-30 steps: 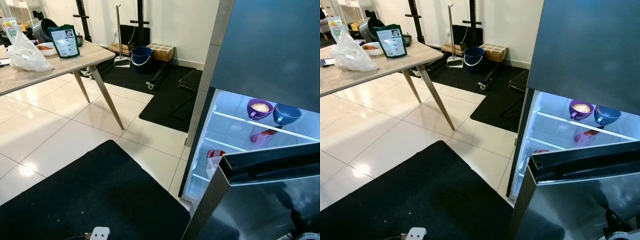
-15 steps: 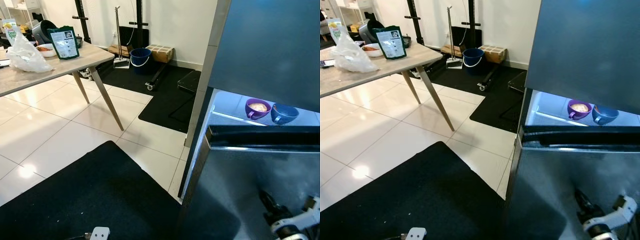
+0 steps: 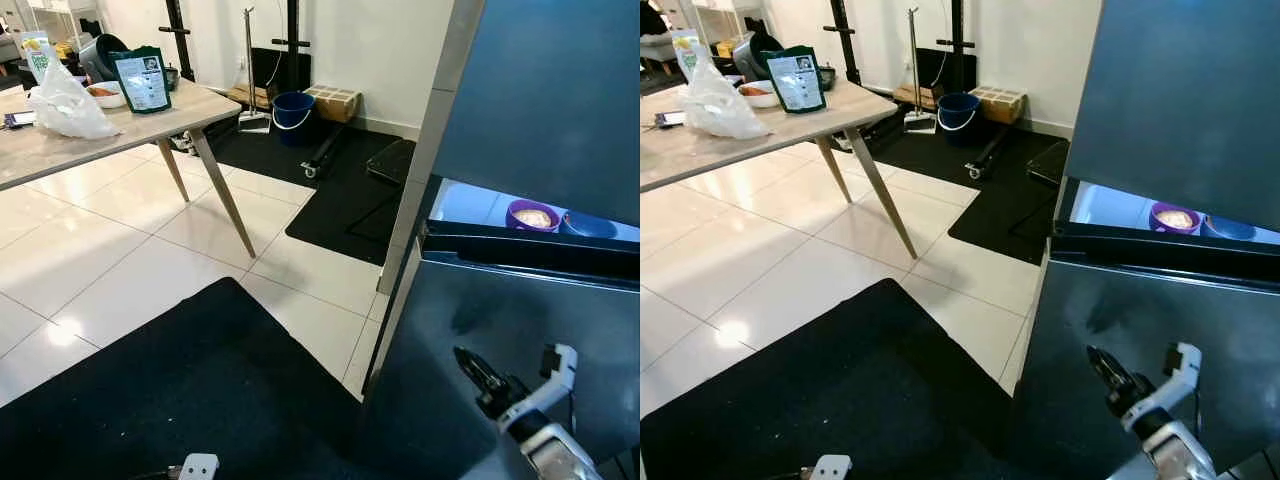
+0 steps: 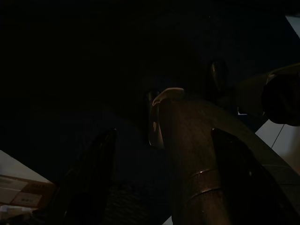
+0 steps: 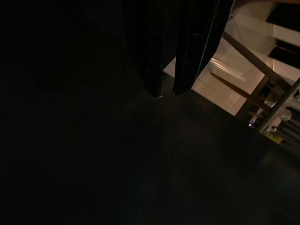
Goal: Restocking fridge
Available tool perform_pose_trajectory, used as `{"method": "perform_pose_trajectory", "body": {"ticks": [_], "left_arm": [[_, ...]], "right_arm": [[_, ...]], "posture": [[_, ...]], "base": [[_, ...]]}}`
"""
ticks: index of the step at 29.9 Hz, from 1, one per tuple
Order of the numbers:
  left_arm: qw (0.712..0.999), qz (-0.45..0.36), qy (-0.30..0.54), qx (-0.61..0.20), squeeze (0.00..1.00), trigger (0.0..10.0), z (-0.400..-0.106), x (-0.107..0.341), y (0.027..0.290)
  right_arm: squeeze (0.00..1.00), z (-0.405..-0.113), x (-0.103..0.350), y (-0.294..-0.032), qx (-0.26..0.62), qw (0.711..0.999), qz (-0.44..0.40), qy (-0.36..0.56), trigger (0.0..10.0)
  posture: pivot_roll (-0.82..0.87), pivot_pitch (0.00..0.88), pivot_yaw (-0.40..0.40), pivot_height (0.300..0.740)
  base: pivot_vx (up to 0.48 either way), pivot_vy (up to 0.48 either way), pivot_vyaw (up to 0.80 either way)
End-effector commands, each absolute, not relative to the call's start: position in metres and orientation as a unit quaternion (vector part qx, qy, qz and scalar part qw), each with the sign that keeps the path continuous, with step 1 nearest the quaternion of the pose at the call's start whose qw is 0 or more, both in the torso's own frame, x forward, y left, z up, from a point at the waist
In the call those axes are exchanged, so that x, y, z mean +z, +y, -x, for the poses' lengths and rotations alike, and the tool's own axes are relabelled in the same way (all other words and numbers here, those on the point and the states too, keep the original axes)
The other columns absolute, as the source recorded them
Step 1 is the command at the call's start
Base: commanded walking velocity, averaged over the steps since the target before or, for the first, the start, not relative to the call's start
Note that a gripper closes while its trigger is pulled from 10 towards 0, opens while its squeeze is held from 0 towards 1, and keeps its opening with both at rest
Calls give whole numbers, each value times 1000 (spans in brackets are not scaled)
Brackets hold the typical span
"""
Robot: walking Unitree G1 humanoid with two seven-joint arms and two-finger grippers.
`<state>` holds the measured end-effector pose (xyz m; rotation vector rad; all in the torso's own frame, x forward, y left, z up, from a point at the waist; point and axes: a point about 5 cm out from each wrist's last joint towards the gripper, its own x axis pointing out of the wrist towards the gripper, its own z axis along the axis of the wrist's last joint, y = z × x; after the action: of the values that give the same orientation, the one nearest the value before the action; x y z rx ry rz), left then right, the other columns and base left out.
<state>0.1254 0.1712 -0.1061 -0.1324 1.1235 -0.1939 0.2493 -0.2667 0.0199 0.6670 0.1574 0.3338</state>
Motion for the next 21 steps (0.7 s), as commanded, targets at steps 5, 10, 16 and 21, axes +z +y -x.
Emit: {"method": "perform_pose_trajectory", "body": {"ticks": [5, 10, 16, 21], "left_arm": [[831, 74, 543, -95, 0, 10000, -118, -109, 166], [831, 74, 543, -96, 0, 10000, -118, -109, 165], [830, 72, 544, -96, 0, 10000, -117, -109, 166], [831, 71, 544, -96, 0, 10000, -117, -109, 166]], "right_arm": [[0, -273, 38, -250, 195, 938, -282, 52, 10000], [0, -284, 48, -244, 212, 939, -266, 44, 10000], [0, -297, 54, -236, 204, 950, -232, 49, 10000], [0, -306, 58, -228, 199, 956, -208, 53, 10000]], "posture": [[18, 0, -26, 740], [20, 0, -31, 740], [23, 0, -33, 740], [27, 0, -32, 740]], "base": [[0, 0, 0], [0, 0, 0], [0, 0, 0], [0, 0, 0]]}}
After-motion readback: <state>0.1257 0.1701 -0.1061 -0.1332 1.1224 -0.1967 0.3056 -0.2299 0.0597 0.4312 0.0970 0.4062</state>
